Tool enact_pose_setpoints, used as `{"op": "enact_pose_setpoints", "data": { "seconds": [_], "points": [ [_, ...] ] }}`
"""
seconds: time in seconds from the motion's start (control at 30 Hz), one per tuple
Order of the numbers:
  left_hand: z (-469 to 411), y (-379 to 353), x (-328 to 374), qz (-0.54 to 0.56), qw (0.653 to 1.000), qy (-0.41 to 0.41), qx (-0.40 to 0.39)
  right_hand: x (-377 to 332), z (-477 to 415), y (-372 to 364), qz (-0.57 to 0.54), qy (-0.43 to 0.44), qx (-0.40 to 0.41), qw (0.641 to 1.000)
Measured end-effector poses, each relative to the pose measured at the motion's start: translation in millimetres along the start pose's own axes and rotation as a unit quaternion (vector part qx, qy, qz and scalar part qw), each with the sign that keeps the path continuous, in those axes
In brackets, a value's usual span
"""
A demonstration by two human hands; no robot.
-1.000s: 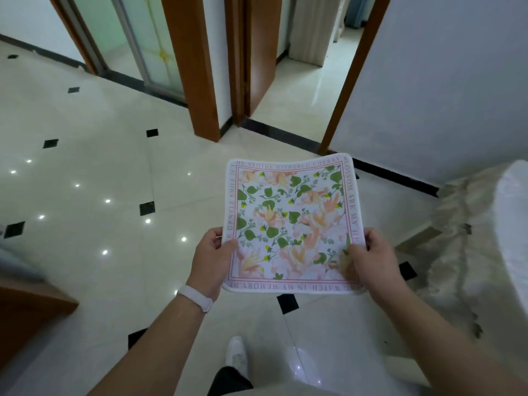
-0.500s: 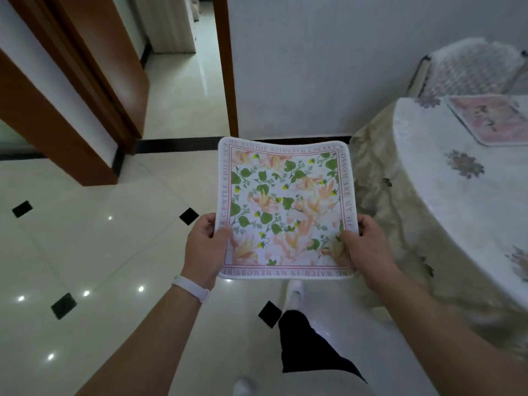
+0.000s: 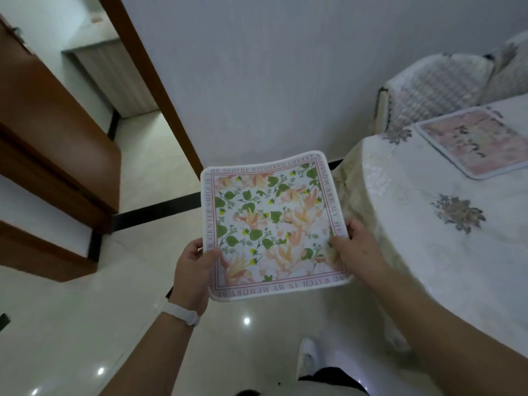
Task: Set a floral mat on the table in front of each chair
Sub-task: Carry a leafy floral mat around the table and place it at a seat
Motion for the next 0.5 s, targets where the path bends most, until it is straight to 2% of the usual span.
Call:
{"op": "enact_pose_setpoints", "data": {
  "seconds": [0.23,0.5],
  "points": [
    [-72,-81,48,-0.007,0.998,-0.009,-0.054,-38,-71,37,-0.013,0.009,0.051,0.999],
    [-181,-151,72,-0.024,0.994,0.016,-0.109,-55,-161,45,-0.016,-0.024,0.127,0.991]
  ]
}}
Point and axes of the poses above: each hand's wrist, its own z-axis away from the middle knuckle, its own y-axis out of the back of the hand, x = y × z, the point moved 4 cm from there along -z, towards the middle knuckle, and after that the axes turned 2 degrees about -z, right-handed, at the moved point
